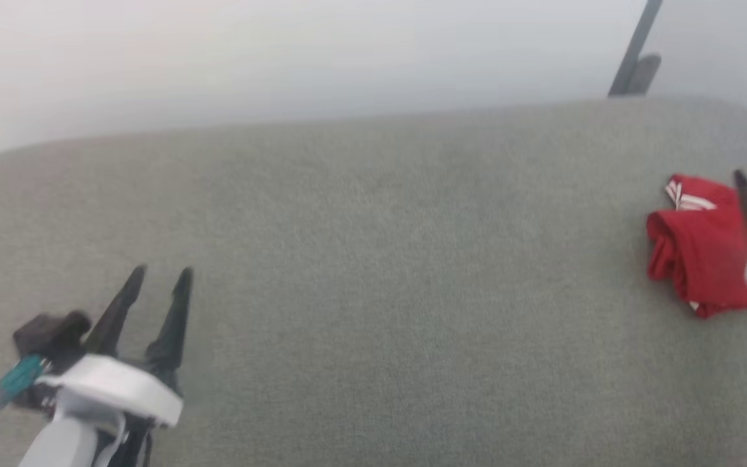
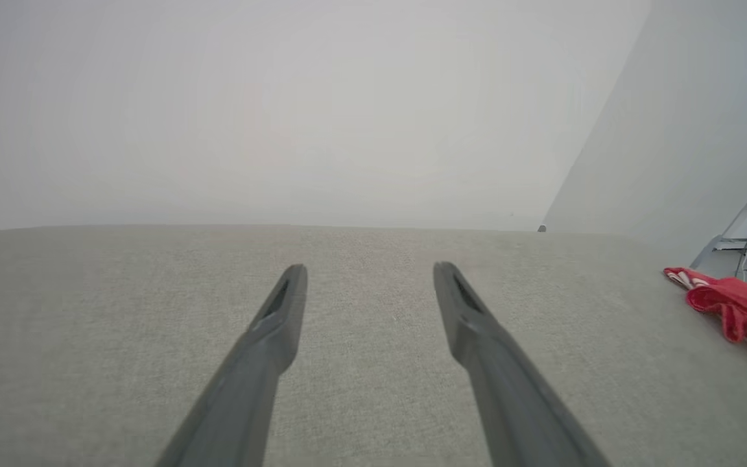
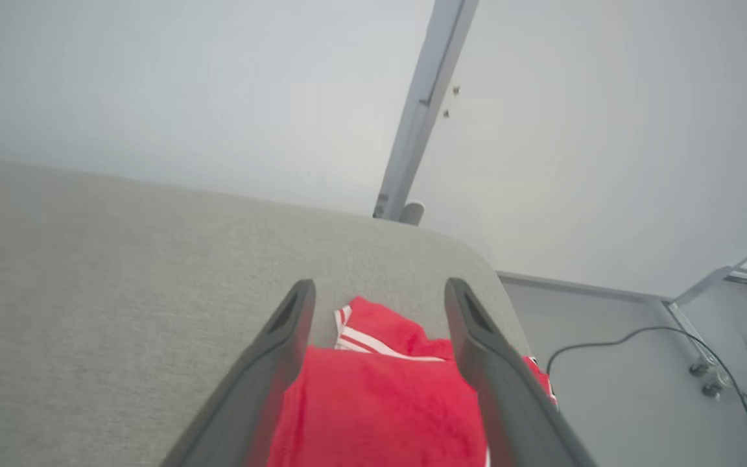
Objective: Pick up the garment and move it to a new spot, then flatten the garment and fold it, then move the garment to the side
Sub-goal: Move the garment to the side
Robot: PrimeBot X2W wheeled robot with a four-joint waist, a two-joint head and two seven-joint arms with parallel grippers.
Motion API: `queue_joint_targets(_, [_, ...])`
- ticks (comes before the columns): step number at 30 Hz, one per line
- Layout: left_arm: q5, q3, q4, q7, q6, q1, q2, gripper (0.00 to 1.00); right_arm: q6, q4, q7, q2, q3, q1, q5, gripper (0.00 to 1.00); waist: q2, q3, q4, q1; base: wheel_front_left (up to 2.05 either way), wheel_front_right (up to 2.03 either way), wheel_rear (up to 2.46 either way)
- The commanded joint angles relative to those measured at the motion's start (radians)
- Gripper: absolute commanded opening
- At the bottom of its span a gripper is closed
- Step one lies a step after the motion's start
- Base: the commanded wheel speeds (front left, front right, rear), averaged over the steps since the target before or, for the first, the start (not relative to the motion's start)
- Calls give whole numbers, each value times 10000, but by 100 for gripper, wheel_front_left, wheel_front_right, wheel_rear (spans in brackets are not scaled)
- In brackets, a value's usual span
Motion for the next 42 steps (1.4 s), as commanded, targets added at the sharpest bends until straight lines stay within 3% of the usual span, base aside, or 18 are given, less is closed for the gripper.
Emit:
queue_joint_targets(1, [173,364,90,-44,-16,409,-26,100,-15,-112,-365,209,97,336,38,100,0,-712,277,0,0,0,0])
queue_joint_targets(8, [776,1179,-30,-44,8,1308,-288,100,-15,-531,-1231,747,132,1102,-94,100,0,-1208,587,0,0,0,0])
queue_joint_targets(17, [1219,1955,-371,-44,-14,2362,-608,100,-15,-1681,-1593,1573,-996,2774,-722,100,0,-1547,878,0,0,0,0])
queue_joint_targets(27, [1435,2344,-642,-44,-19,2884,-706,100,-15,-4272,-1592,2894,-2997,5256,-1960,100,0,-1605,958,0,0,0,0])
queue_joint_targets(37, [1454,2437,-583,-44,-18,3052,-674,100,-15,-5660,-1593,4122,-3683,6943,-2566,100,0,-1596,874,0,0,0,0])
queue_joint_targets(42, [1449,2469,-637,-44,-20,3007,-652,100,-15,-5839,-1593,4225,-3675,7092,-2668,100,0,-1594,850,0,0,0,0])
